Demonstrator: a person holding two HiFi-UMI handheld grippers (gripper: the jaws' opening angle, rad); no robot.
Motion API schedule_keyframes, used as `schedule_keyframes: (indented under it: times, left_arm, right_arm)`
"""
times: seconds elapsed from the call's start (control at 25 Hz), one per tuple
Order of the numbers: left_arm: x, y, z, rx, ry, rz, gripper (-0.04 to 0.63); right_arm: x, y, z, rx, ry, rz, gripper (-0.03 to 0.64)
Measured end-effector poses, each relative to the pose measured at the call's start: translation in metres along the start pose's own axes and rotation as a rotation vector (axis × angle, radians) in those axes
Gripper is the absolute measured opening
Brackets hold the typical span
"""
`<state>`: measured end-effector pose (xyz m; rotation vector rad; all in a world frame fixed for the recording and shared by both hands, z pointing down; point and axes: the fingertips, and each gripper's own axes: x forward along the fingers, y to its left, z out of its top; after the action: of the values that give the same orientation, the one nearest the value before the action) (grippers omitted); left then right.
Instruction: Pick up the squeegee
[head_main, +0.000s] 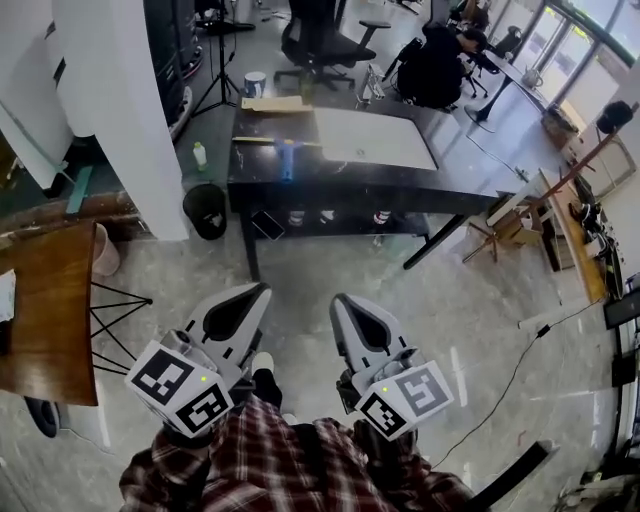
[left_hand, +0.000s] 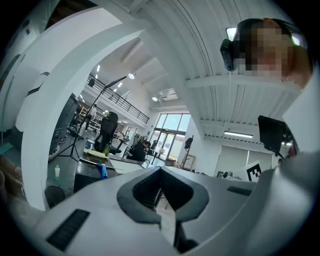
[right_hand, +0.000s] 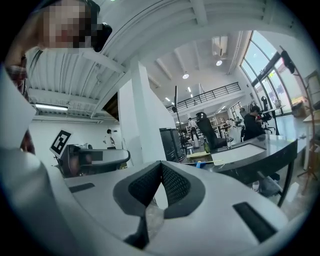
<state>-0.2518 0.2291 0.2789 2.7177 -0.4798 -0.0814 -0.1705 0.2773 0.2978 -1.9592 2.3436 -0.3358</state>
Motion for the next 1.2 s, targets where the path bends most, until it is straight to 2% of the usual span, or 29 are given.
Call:
schedule_keyframes:
  times: [0.16, 0.36, 0.6, 0.76, 0.96, 1.2]
  left_arm:
    - [0.035, 0.042, 0.018, 0.011, 0.008, -0.02, 0.009]
    - [0.064, 0.086, 0.03, 0.018, 0.01, -0.036, 0.009]
    - [0.091, 0.112, 0.038, -0.001, 0.024, -0.041, 0.009]
    - [0.124, 0.132, 0.034, -0.014, 0.051, -0.037, 0.009]
    - [0.177, 0.159, 0.034, -0.014, 0.065, 0.011, 0.009]
    - [0.252, 0.193, 0.049, -0.002, 0.05, 0.117, 0.009]
  right_arm:
    - [0.051, -0.027, 0.016, -0.011, -0.018, -0.023, 0.012]
    - [0.098, -0.05, 0.016, 0.013, -0.025, -0.048, 0.012]
    - [0.126, -0.07, 0.016, 0.021, 0.008, -0.065, 0.011]
    - [0.144, -0.099, 0.015, 0.035, 0.026, -0.082, 0.012]
    - [0.176, -0.156, 0.021, 0.054, 0.038, -0.066, 0.012]
    - [0.219, -0.232, 0.047, 0.051, 0.059, 0.013, 0.012]
